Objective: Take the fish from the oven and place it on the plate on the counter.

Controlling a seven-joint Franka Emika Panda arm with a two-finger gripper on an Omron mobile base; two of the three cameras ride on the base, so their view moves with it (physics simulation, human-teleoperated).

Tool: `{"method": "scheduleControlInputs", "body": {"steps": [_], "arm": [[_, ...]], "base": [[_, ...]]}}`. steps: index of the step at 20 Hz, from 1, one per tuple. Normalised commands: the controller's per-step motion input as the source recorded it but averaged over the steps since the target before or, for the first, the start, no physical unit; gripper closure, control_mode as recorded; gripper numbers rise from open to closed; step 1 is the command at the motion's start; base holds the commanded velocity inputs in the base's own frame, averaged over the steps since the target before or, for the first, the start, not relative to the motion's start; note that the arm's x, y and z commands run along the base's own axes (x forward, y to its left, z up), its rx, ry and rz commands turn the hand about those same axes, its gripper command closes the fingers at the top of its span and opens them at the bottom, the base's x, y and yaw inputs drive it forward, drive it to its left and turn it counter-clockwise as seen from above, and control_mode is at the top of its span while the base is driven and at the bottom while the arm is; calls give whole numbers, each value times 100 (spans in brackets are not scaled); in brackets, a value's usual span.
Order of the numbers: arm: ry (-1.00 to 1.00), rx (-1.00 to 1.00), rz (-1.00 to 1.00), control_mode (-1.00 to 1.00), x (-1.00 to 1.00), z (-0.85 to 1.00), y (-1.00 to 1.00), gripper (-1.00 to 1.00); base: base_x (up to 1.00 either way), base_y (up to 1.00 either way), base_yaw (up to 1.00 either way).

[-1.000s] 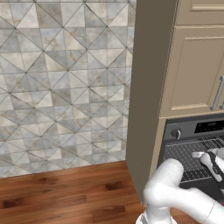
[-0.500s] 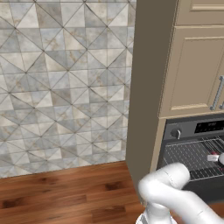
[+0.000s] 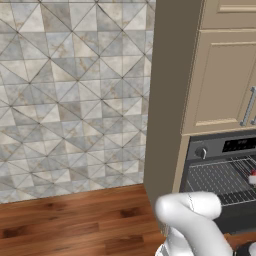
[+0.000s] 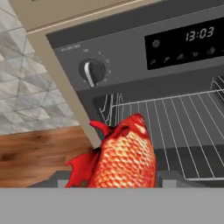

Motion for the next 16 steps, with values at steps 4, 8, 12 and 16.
{"method": "scheduleControlInputs", "body": {"steps": [4,8,12,16], "arm": [[3,-5,5,-100,-46,100,79,100],[11,-9,1,-100,-48,100,93,100],[25,-14,0,-100,-25,100,100,100],[33,-16,0,-100,-11,100,100,100]], "base": [[0,0,0],[0,0,0],[0,0,0],[0,0,0]]}}
